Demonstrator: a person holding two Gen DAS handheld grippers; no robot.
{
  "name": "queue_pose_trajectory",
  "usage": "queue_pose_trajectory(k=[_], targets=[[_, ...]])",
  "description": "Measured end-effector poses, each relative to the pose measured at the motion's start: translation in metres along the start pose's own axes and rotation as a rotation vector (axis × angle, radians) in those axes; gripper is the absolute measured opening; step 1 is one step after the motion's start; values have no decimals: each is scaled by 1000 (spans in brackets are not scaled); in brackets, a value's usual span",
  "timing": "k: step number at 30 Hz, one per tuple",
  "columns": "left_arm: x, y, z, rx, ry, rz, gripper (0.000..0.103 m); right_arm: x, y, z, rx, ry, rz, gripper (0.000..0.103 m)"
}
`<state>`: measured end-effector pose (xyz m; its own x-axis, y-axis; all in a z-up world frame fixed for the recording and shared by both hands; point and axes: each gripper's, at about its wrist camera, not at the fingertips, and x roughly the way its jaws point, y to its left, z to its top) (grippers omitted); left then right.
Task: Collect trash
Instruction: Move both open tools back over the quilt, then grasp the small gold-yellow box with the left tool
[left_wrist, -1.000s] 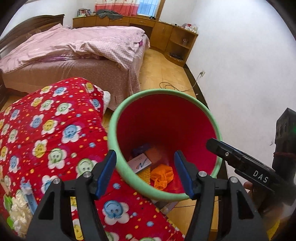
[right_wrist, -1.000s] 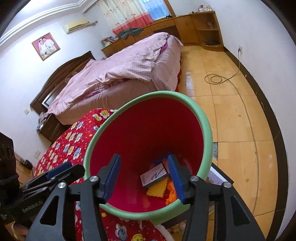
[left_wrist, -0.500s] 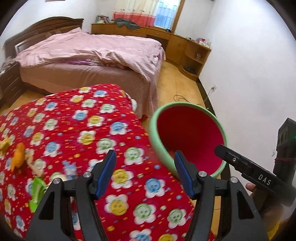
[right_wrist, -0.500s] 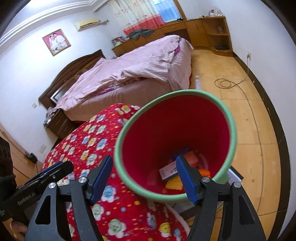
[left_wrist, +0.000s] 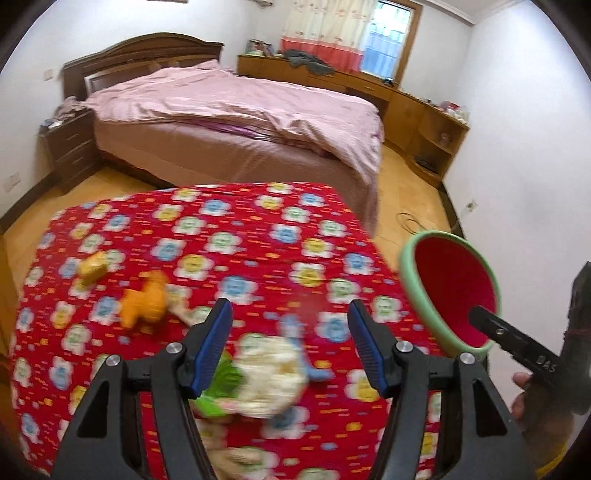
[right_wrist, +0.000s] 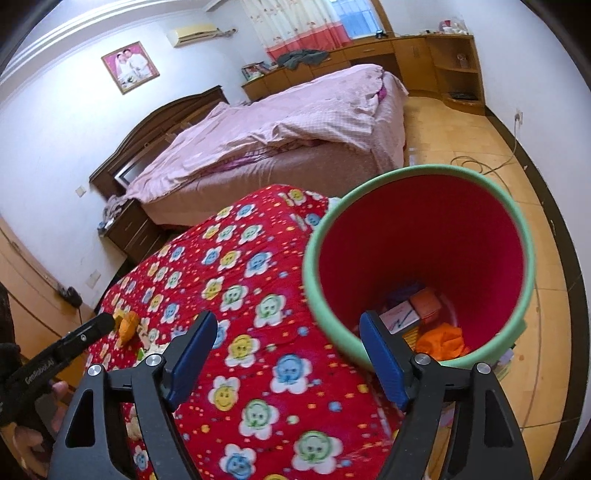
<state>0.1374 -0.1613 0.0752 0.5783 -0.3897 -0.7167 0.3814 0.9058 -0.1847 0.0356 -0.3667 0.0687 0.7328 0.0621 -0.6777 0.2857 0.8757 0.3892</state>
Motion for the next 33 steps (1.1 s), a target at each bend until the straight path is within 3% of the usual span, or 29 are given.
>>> queue_pose_trajectory(k=[15,20,23,28,33], targets=[[31,139,18,-45,45,201,65,50,43,-13,-62,69,-61,82],[51,171,24,-49,66,236,65,58,48,-18,-92,57,-87,85],[66,188,24,-56,92,248,64,61,49,-21,-99,44,-85,98],[85,207,22,-80,122,251,64,63,49,-26,-100,9,-83,101],[95,213,18,-76,133,240,52,67,47,-29,-93,19,-83,101]])
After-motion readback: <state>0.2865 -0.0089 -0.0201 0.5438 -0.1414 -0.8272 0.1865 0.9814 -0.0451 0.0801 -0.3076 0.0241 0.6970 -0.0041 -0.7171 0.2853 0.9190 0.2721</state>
